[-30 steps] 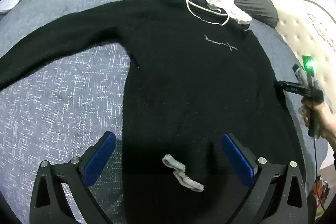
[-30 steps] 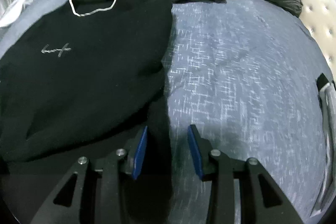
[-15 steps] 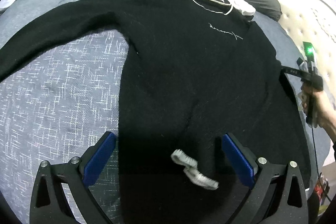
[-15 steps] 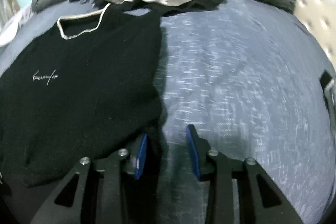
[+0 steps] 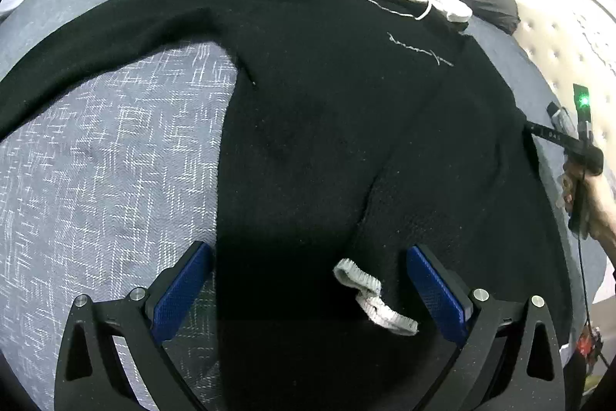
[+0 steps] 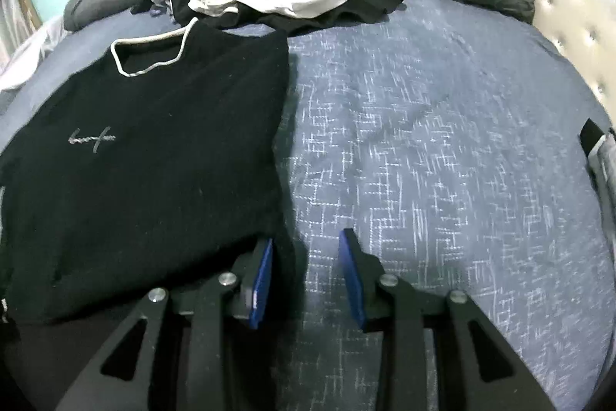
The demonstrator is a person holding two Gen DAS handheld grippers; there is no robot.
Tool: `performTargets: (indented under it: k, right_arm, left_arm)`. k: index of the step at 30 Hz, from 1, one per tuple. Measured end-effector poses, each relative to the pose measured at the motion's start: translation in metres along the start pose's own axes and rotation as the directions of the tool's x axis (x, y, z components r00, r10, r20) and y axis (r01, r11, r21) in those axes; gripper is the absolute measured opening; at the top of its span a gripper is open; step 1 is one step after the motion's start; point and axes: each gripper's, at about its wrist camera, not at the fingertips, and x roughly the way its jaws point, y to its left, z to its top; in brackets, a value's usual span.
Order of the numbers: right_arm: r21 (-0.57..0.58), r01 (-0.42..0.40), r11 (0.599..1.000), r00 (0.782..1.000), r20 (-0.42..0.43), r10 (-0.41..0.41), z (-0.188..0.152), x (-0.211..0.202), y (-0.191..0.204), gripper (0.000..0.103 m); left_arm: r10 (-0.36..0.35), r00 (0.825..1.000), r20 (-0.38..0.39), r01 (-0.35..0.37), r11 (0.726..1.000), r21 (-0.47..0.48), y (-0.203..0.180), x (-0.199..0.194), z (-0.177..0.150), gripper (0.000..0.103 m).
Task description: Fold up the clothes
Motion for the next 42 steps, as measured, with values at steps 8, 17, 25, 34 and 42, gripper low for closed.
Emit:
performTargets:
  k: [8,17,25,34,42]
  right_arm:
    - [0.028,-0.063,0.998,0.998,0.018,0.063,0.003,-0.030,-0.002,0.034]
    - [0.050,-0.146,0.988,0.989,0.003,0.146,0.020,-0.007,0.030,0.010]
    - [0.159,-0.099,0.982,0.995,0.018,0.098,0.012,-0.001,0.009,0.000]
    - [0.254,-0.287,0.923,0.952,0.181,0.246,-0.025,-0.059,0.039,0.001]
    - [0.250,-0.436,0.865,0.896,0.212,0.391,-0.057,-0.068,0.080,0.001]
  left_arm:
    - [0.000,0.999,0.032,0.001,1.000,-0.025,0.009,-0.011,0.004,0.103]
    - [-0.010,0.999,0.051,0.013,0.999,-0.050,0.015,-0.018,0.008,0.103]
    - [-0.011,0.996,0.085,0.021,0.993,-0.115,0.038,-0.028,0.017,0.103]
    - [0.014,0.991,0.131,0.017,0.973,-0.231,0.074,-0.040,0.024,0.103]
    - [0.069,0.990,0.123,-0.039,0.972,-0.230,0.082,-0.031,0.038,0.103]
